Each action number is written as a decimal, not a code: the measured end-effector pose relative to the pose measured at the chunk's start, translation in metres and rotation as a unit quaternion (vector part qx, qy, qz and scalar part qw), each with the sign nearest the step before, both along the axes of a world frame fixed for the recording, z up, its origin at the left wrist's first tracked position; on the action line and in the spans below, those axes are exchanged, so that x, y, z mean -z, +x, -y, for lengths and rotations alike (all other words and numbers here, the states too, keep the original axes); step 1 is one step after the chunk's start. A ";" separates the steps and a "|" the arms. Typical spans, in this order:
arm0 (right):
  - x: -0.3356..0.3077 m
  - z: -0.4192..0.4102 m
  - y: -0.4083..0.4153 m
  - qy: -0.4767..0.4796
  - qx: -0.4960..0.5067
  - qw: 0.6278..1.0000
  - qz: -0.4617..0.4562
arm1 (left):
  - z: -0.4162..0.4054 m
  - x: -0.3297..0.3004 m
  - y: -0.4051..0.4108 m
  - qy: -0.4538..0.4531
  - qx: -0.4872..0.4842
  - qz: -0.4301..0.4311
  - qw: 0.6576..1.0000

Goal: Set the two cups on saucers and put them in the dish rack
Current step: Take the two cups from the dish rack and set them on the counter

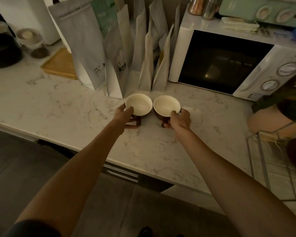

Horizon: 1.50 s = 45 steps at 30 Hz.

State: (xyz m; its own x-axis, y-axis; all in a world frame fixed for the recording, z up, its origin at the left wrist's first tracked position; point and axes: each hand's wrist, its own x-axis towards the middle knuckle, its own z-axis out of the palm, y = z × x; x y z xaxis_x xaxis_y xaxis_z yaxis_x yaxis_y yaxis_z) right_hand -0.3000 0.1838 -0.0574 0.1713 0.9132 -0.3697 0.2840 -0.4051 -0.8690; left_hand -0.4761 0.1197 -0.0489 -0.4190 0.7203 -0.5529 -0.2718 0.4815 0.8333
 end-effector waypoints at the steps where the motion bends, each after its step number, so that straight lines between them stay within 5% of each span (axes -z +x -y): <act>1: 0.001 -0.001 0.000 -0.002 0.000 1.000 0.001 | -0.002 0.001 0.000 -0.001 0.000 -0.001 1.000; 25: 0.012 -0.007 -0.005 -0.013 0.004 1.000 0.027 | -0.012 0.007 -0.008 -0.013 0.016 -0.036 0.999; 32: 0.001 -0.005 -0.001 -0.025 -0.056 0.994 0.093 | -0.009 0.001 -0.006 -0.024 0.040 -0.155 0.987; 35: -0.014 0.003 0.008 -0.016 -0.098 0.984 0.151 | -0.003 -0.004 -0.002 -0.036 0.088 -0.316 0.944; 38: -0.026 0.009 0.016 0.018 -0.140 0.955 0.263 | 0.006 -0.011 0.004 -0.066 0.127 -0.488 0.861; 45: -0.061 0.037 0.052 0.159 -0.287 0.840 0.431 | 0.034 -0.046 0.044 -0.046 0.299 -0.604 0.737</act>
State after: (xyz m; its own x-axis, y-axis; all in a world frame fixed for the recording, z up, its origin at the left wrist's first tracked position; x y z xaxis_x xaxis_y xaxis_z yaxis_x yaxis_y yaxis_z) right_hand -0.2479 0.1470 0.0036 -0.2529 0.9659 -0.0552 0.9330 0.2284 -0.2782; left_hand -0.4323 0.0860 -0.0034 -0.2675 0.9590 -0.0940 0.9263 0.2828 0.2488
